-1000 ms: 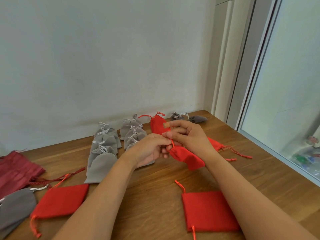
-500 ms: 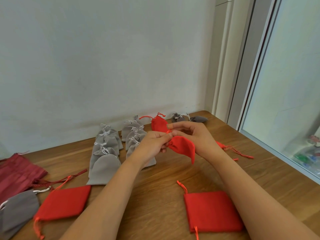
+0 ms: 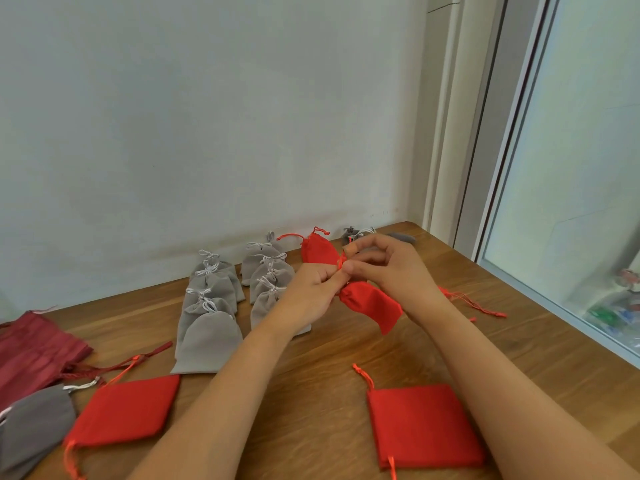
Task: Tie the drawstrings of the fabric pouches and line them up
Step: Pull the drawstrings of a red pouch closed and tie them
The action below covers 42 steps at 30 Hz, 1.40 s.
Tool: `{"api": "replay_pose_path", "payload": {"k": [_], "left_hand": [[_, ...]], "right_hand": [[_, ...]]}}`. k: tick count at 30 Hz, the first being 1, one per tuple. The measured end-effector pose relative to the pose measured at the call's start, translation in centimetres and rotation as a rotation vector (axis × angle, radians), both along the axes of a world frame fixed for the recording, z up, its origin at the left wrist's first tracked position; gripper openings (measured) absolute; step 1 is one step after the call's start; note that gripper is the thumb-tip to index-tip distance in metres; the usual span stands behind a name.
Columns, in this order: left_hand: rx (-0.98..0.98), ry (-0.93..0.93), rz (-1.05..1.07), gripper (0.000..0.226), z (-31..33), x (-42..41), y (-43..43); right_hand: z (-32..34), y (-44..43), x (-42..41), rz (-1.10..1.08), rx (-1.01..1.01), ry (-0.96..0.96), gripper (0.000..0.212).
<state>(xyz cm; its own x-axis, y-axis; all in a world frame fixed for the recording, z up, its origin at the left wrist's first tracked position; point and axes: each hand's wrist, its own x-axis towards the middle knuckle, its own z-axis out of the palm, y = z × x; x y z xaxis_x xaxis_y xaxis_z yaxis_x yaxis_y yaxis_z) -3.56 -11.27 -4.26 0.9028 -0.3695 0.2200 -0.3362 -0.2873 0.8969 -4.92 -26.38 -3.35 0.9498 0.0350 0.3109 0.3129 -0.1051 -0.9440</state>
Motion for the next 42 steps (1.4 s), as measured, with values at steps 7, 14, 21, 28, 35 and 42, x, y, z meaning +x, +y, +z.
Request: {"api": "replay_pose_path", "payload": {"k": [7,14,21,28,35,42], "left_hand": [[-0.036,0.06,0.019,0.043,-0.3,0.1,-0.4],[-0.214,0.219,0.078,0.026,0.0,0.7,0.4],[-0.58,0.712,0.015,0.011,0.5,0.8,1.5],[-0.688,0.777,0.022,0.016,0.6,0.7,1.8],[-0.216,0.25,0.092,0.016,0.2,0.8,1.4],[-0.061,-0.029,0.227,0.022,-0.8,1.0,0.8]], "right_hand": [[-0.3,0.1,0.2,-0.073,0.029,-0.022,0.018],[-0.2,0.3,0.0,-0.161,0.062,-0.097,0.025],[0.1,0.4,-0.2,0.082,0.272,-0.057,0.02],[0.3,-0.4,-0.1,0.247,0.278,-0.027,0.022],[0.4,-0.8,-0.3,0.286,0.063,0.028,0.013],[-0.5,-0.5,0.0,0.139,-0.276,0.018,0.031]]}}
